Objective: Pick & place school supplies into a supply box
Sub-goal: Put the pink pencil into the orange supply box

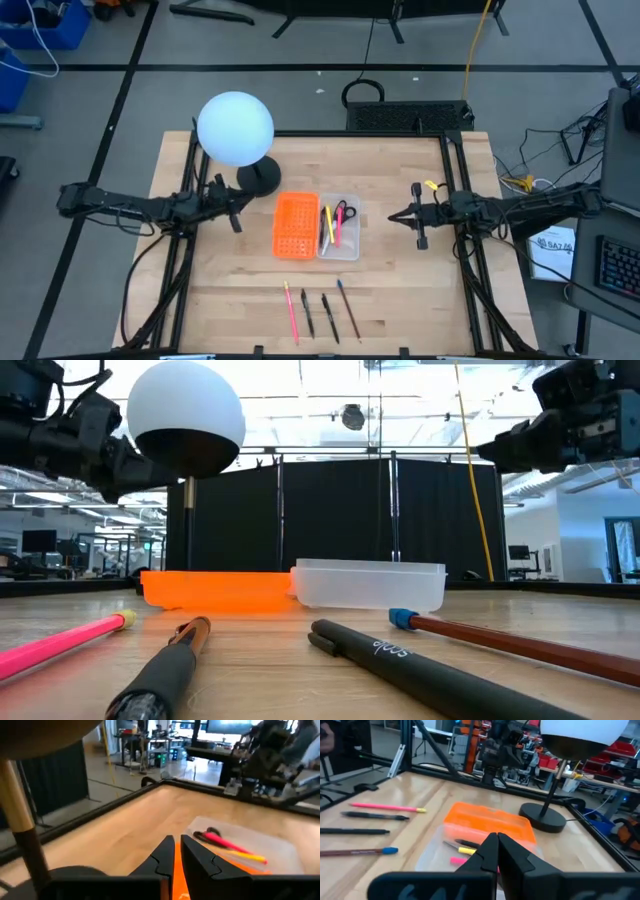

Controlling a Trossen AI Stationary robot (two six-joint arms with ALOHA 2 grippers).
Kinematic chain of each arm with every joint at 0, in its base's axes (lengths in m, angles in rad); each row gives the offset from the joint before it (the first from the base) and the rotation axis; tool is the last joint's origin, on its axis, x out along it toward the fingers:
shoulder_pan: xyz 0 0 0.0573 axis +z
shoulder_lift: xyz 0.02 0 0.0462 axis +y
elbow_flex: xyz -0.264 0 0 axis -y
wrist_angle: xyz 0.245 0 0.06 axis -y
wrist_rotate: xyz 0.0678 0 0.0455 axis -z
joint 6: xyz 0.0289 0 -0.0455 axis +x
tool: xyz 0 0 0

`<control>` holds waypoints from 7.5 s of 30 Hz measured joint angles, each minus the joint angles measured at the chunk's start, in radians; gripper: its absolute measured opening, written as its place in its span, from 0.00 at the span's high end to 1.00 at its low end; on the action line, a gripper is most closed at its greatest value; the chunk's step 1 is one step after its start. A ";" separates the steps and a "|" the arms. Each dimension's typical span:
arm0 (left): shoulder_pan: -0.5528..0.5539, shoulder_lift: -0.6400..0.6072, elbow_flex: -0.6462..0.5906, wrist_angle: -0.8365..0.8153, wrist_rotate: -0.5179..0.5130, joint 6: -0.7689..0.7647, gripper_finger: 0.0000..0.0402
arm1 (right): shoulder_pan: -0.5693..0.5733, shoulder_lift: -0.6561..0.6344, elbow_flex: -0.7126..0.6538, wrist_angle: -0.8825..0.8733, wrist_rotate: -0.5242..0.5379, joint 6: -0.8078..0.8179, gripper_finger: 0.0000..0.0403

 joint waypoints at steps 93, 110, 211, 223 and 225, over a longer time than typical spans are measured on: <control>-0.368 1.577 1.318 -1.119 0.540 0.855 0.60 | 0.001 0.006 -0.057 0.050 -0.180 0.107 1.00; -0.377 1.640 1.324 -1.098 0.562 0.999 0.67 | 0.001 0.006 -0.069 0.052 -0.180 0.125 1.00; 0.292 1.673 1.480 -0.896 0.608 2.010 0.92 | 0.001 0.027 -0.071 0.014 -0.175 0.167 1.00; 0.273 1.674 1.480 -0.896 0.490 1.878 0.83 | 0.001 0.028 -0.071 0.015 -0.175 0.186 1.00; 0.265 1.674 1.480 -0.896 0.467 1.867 0.81 | 0.001 0.028 -0.071 0.016 -0.175 0.186 1.00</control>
